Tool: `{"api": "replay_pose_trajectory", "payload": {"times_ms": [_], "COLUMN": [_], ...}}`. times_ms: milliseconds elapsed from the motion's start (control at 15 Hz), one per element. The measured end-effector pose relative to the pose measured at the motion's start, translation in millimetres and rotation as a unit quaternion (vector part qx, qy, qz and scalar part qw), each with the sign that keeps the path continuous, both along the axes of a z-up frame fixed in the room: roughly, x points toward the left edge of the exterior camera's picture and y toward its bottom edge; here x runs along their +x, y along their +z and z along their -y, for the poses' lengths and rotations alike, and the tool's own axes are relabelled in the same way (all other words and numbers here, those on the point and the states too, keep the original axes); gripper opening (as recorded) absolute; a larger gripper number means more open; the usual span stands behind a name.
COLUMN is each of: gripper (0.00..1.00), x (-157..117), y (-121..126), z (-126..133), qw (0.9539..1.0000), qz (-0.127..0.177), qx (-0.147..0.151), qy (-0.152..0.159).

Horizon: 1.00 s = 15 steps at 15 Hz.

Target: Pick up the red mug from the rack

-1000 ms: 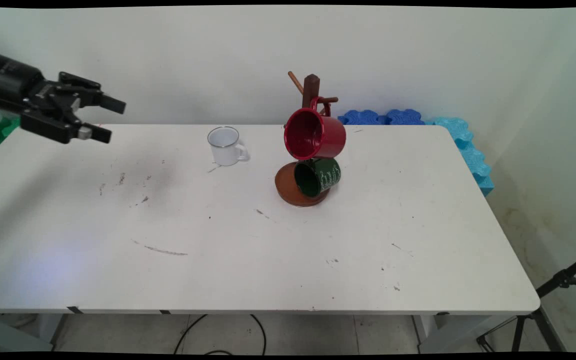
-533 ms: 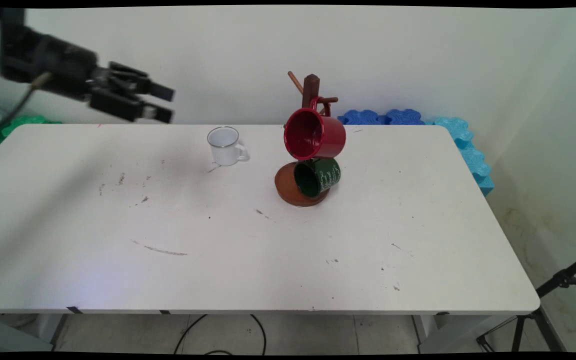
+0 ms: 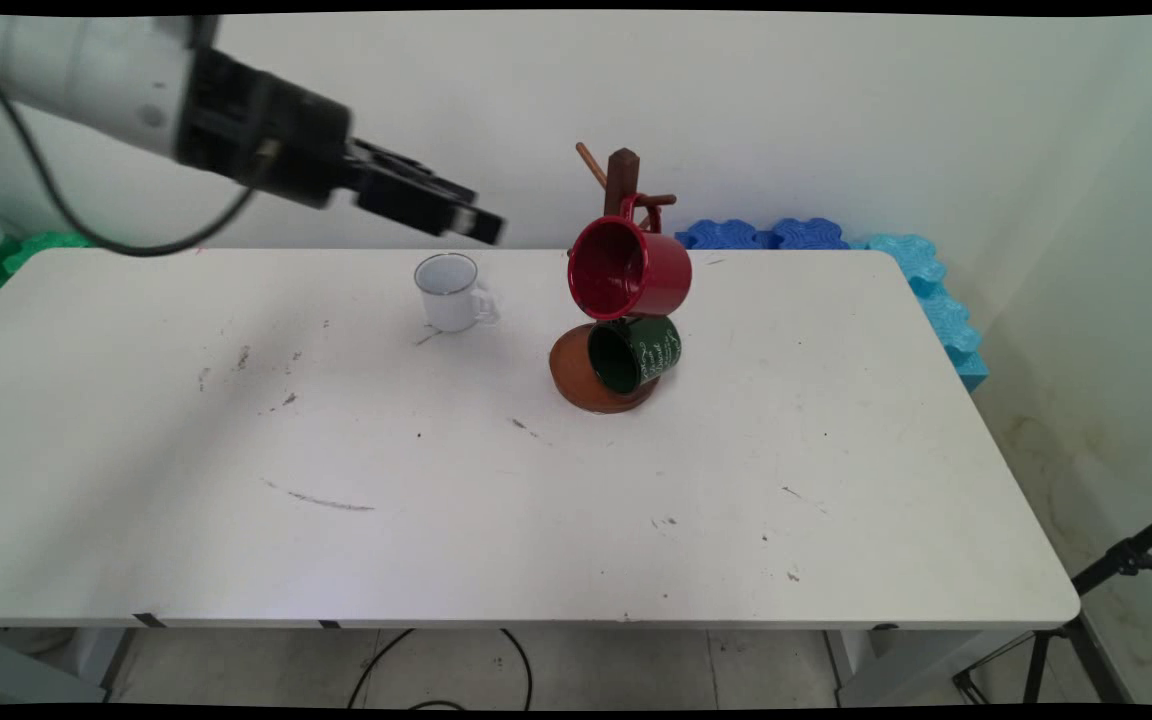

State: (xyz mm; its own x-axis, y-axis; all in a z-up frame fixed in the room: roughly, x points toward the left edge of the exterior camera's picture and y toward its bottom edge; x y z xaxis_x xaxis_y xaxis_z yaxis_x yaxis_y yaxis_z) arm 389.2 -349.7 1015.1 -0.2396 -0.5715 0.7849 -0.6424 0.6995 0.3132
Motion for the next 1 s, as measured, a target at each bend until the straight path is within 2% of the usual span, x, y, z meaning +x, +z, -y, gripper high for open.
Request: {"api": "replay_pose_trajectory", "payload": {"times_ms": [267, 533, 1000], "gripper": [1.0, 1.0, 1.0], "x": [-49, -86, -124], "y": [-2, -9, -36], "z": [8, 17, 36], "qw": [0.9995, 0.9984, 0.9937], "qz": [-0.012, -0.018, -0.002], "qx": [0.021, 0.036, 0.07], "qy": [0.019, 0.04, 0.088]}}
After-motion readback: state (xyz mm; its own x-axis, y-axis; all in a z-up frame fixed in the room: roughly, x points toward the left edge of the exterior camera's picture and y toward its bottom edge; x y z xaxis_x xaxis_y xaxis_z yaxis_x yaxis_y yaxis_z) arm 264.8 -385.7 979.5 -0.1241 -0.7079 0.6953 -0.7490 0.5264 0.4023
